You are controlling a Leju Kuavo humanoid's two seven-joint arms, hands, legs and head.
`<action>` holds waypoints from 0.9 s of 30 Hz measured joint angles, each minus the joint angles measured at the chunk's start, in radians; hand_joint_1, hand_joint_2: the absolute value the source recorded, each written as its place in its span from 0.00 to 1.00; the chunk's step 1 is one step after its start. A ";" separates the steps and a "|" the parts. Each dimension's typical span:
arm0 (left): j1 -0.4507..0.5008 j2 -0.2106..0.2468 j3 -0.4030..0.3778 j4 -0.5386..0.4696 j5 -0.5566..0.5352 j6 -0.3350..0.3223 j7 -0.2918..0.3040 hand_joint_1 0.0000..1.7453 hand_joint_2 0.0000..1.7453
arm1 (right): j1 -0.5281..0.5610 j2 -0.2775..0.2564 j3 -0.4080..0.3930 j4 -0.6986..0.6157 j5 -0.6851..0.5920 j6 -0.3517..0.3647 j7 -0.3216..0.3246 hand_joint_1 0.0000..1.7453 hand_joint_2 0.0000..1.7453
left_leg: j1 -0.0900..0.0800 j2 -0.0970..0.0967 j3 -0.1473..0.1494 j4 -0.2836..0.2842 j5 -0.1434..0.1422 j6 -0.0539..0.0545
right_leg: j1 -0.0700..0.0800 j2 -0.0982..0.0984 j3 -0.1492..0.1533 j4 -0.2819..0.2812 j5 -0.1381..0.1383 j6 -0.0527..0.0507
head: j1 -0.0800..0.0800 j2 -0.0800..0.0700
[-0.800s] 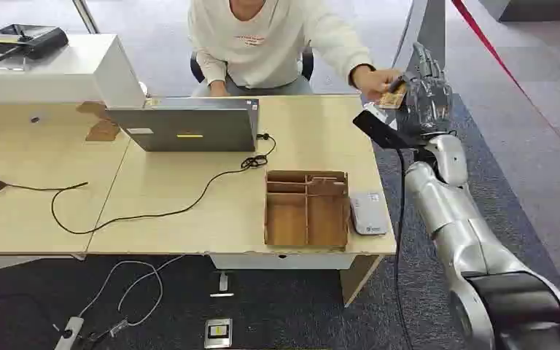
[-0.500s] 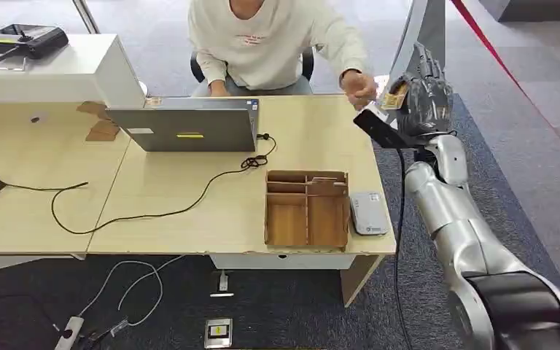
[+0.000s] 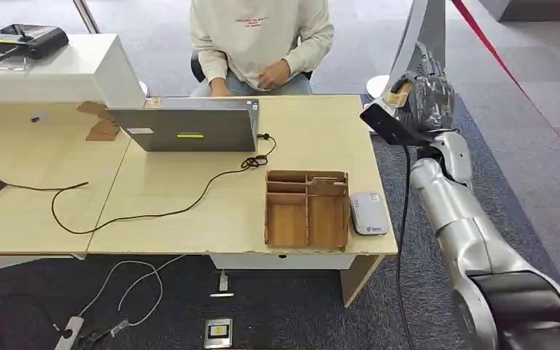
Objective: Pass the card to the sensor for recognition and then transmit it.
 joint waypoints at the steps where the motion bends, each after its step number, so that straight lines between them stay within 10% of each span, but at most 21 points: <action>1: 0.000 0.000 0.000 0.000 0.000 0.000 0.000 0.00 0.00 | -0.001 0.000 0.000 0.000 -0.001 0.000 0.000 1.00 1.00 | 0.000 0.000 0.000 0.000 0.000 0.000 | 0.000 0.000 0.000 0.000 0.000 0.000 | 0.000 0.000; 12: 0.001 0.000 -0.002 0.000 0.010 0.000 0.006 0.00 0.00 | 0.010 -0.011 -0.002 -0.022 -0.059 0.066 -0.004 1.00 1.00 | 0.000 0.000 0.000 0.000 0.000 0.000 | 0.000 0.000 0.000 0.000 0.000 0.000 | 0.000 0.000; 27: 0.070 0.018 0.042 0.009 0.093 0.011 0.017 0.00 0.00 | 0.234 -0.206 -0.018 -0.206 -0.144 0.279 0.004 1.00 1.00 | 0.000 0.000 0.000 0.000 -0.001 0.001 | 0.000 0.000 0.000 -0.001 -0.001 0.000 | 0.000 0.000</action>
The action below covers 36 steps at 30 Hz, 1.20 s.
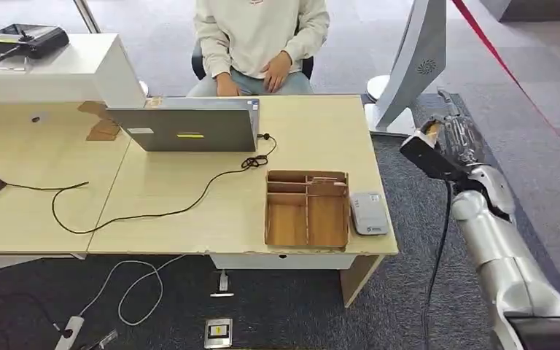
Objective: Pass the card to the sensor for recognition and then transmit it.
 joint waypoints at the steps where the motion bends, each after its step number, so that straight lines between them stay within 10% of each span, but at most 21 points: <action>1: 0.005 0.002 0.001 0.000 0.000 -0.002 0.004 0.00 0.00 | 0.015 -0.011 0.000 -0.005 0.003 0.011 0.000 1.00 1.00 | 0.000 0.000 0.000 0.000 0.000 0.000 | 0.000 0.000 0.000 0.000 0.000 0.000 | 0.000 0.000; 23: 0.010 0.008 0.038 0.001 0.031 -0.020 0.034 0.00 0.00 | 0.199 -0.092 0.020 -0.099 0.053 0.063 0.059 1.00 1.00 | 0.000 0.000 -0.001 0.000 0.000 0.000 | 0.000 0.000 0.000 0.000 0.000 0.000 | 0.000 0.000; 36: 0.002 0.005 0.044 0.001 0.021 -0.021 0.035 0.00 0.00 | 0.130 0.035 0.064 -0.075 0.145 0.017 0.076 1.00 1.00 | 0.001 0.000 -0.001 -0.001 0.001 -0.001 | 0.001 0.000 0.000 0.000 0.000 0.000 | 0.000 0.000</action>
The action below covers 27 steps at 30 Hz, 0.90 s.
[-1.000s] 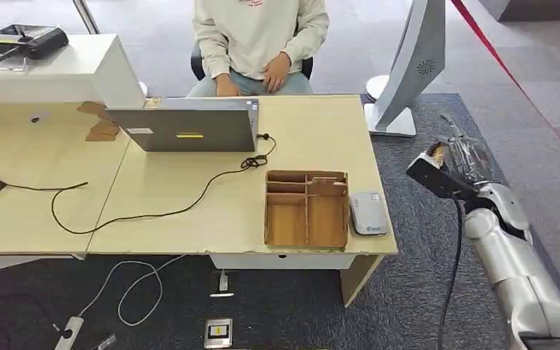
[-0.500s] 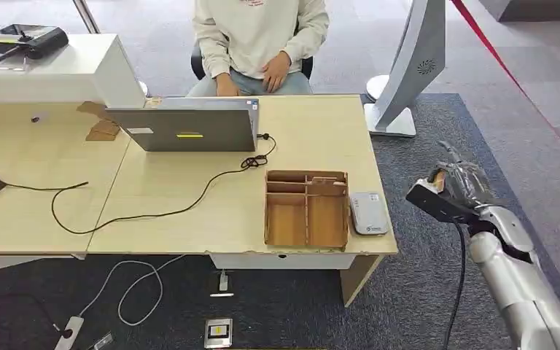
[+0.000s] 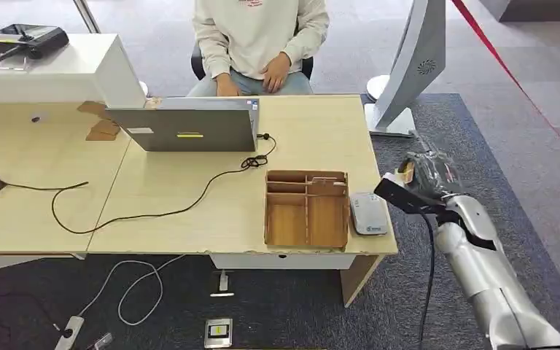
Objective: Pass the card to the sensor for recognition and then transmit it.
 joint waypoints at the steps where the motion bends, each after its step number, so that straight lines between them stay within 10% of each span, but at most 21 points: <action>1: -0.002 -0.001 0.000 0.000 -0.004 0.000 0.001 0.00 0.00 | -0.003 0.007 0.003 0.004 0.002 -0.003 0.000 1.00 1.00 | 0.000 0.000 0.000 0.000 0.000 0.000 | 0.000 0.000 0.000 0.000 0.000 0.000 | 0.000 0.000; 27: -0.025 -0.014 -0.001 0.000 0.008 0.004 0.052 0.00 0.00 | -0.051 0.036 0.031 0.190 -0.007 -0.043 -0.050 1.00 1.00 | 0.000 0.000 0.000 0.001 0.000 0.000 | 0.000 0.000 -0.001 0.000 0.000 0.000 | 0.000 0.000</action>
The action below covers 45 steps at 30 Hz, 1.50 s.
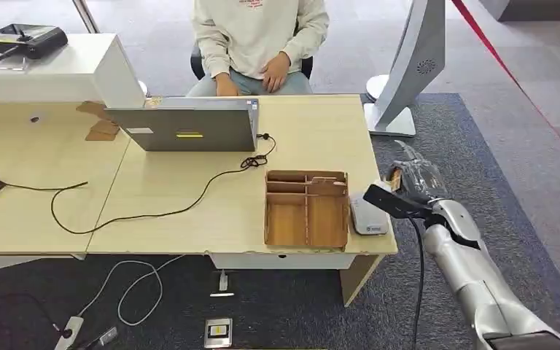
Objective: Pass the card to the sensor for recognition and then transmit it.
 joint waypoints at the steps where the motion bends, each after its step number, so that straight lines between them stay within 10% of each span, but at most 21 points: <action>1: 0.000 0.000 0.000 0.000 0.000 0.000 0.002 0.00 0.00 | 0.006 -0.003 0.000 0.000 -0.004 0.000 0.003 1.00 1.00 | 0.000 0.000 0.000 0.000 0.000 0.000 | 0.000 0.000 0.000 0.000 0.000 0.000 | 0.000 0.000; 45: 0.006 -0.001 -0.001 0.000 0.024 0.018 -0.011 0.00 0.00 | 0.110 0.019 0.006 -0.108 0.042 0.053 0.076 1.00 1.00 | 0.000 0.000 -0.001 0.000 0.000 0.000 | 0.000 0.000 0.000 0.000 0.000 0.000 | 0.000 0.000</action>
